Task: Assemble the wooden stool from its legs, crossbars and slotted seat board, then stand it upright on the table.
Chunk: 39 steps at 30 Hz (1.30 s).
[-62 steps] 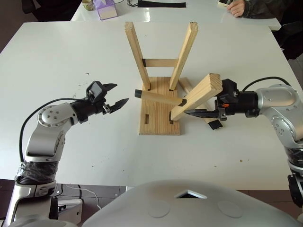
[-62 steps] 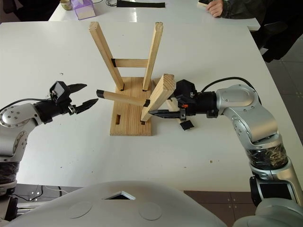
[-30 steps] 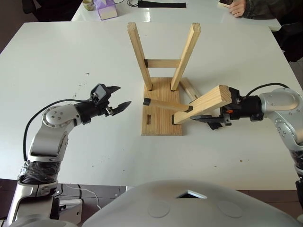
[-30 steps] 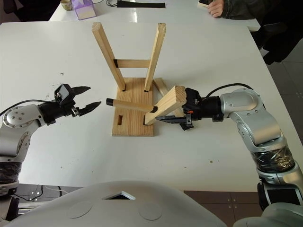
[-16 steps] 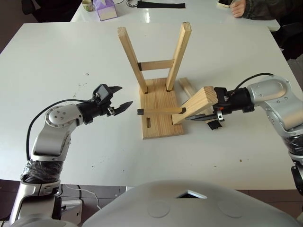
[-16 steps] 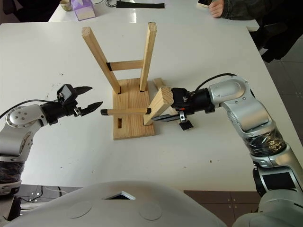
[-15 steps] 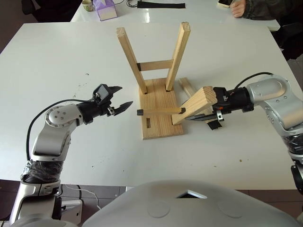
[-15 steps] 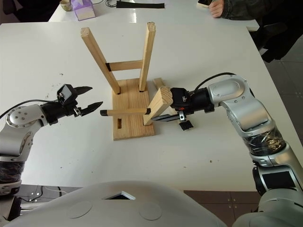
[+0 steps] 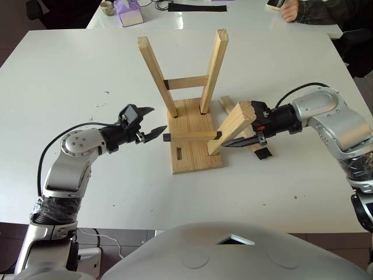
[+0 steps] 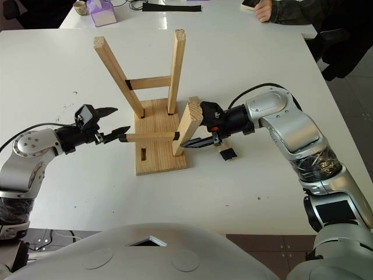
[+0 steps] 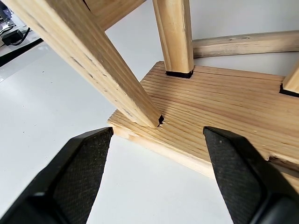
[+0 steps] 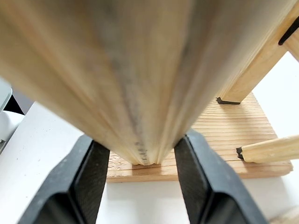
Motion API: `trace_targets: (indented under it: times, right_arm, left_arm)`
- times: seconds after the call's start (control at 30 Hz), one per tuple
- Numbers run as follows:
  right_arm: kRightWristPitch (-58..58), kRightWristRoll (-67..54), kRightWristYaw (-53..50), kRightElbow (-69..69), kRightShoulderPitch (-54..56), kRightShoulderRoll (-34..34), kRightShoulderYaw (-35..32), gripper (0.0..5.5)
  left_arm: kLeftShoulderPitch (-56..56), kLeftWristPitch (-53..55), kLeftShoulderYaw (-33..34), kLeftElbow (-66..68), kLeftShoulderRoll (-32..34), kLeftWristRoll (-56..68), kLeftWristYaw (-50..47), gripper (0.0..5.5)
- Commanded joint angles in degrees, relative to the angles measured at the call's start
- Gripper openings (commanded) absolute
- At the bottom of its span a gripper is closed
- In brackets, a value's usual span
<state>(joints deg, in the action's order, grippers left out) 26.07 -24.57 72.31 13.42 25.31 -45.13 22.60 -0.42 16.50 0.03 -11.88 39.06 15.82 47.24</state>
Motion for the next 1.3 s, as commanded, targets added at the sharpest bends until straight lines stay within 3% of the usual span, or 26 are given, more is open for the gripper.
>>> trace_targets:
  times: [0.03, 0.13, 0.17, 0.3, 0.43, 0.63, 0.8, 1.03, 1.3]
  right_arm:
    - [8.9, 3.8, -4.4, 2.2, -9.9, -1.5, 6.1, 2.03]
    - [10.1, 3.7, -11.2, 5.3, -9.5, -0.1, 2.8, 2.03]
    - [10.5, 3.9, -12.9, 5.9, -9.4, 0.0, 2.1, 2.39]
    - [12.6, 4.9, -17.2, 8.9, -10.2, -0.4, -0.8, 2.93]
    - [15.1, 4.5, -18.5, 11.8, -11.2, -2.2, -4.5, 2.97]
    - [16.1, 1.9, -20.6, 19.1, -23.5, -8.1, -21.3, 3.13]
    - [20.3, 2.5, -33.9, 24.8, -34.2, 0.6, -31.9, 3.64]
    - [26.2, -1.1, -45.0, 25.6, -35.0, 14.4, -29.4, 3.64]
    - [19.4, 4.7, -43.4, 11.8, -31.5, 14.0, -22.3, 3.64]
  left_arm:
    - [-1.9, -0.6, -0.6, 1.1, 0.2, -1.5, 0.0, 3.59]
    - [-2.7, -0.8, -0.6, 2.2, 0.1, -1.7, -0.3, 3.59]
    - [-3.0, -1.0, -0.6, 2.7, 0.0, -1.8, -0.4, 3.59]
    - [-4.5, -1.5, -0.9, 4.5, -0.7, -2.4, -0.3, 3.59]
    - [-4.5, -2.1, -0.4, 5.9, -0.8, -2.9, -0.3, 3.59]
    - [-2.3, -0.5, 4.8, 2.7, -1.4, 0.4, -2.3, 3.59]
    - [0.1, 4.8, 12.5, -3.5, -3.9, 6.6, -7.9, 3.59]
    - [-2.2, 9.8, 12.7, -6.9, -6.8, 9.0, -13.1, 3.59]
    - [-5.2, 9.5, 10.1, -4.2, -7.5, 6.7, -14.6, 3.59]
